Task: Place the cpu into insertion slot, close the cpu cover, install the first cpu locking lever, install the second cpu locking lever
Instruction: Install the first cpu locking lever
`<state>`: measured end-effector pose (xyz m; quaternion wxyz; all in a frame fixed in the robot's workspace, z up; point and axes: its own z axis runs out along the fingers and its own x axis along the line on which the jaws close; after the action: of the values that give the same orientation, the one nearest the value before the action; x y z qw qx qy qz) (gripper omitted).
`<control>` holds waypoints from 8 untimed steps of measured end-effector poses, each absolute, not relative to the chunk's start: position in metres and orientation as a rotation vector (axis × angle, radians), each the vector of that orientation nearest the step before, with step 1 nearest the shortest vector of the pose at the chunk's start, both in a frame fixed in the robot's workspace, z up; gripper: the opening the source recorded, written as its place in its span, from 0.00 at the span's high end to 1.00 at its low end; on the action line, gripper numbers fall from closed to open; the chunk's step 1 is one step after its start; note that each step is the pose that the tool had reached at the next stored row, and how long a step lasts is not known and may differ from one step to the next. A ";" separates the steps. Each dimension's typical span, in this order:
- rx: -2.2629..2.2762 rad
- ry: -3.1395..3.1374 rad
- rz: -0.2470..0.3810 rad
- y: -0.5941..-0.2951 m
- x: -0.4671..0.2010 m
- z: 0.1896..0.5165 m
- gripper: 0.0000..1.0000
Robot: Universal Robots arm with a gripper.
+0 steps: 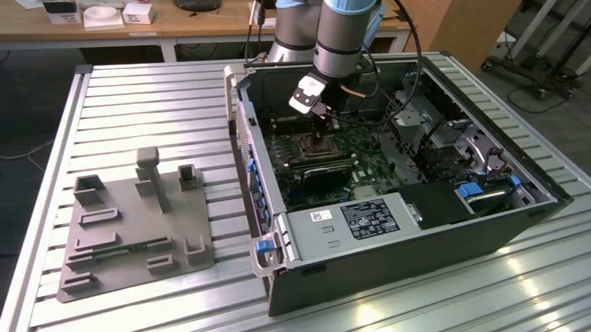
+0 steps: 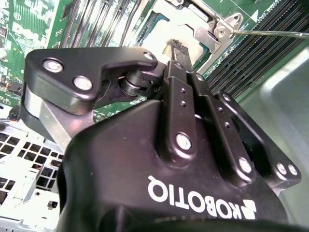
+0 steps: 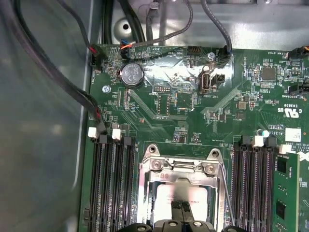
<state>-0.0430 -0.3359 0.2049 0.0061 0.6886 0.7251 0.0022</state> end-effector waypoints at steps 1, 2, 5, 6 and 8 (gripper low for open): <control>2.155 2.269 0.006 -0.336 -0.043 0.205 0.90; 2.155 2.269 0.006 -0.336 -0.043 0.205 0.90; 2.155 2.269 0.006 -0.336 -0.043 0.205 0.90; 2.155 2.269 0.006 -0.336 -0.043 0.205 0.90; 2.155 2.269 0.006 -0.336 -0.043 0.205 0.90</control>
<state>-0.0430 -0.3359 0.2049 0.0064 0.6886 0.7251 0.0020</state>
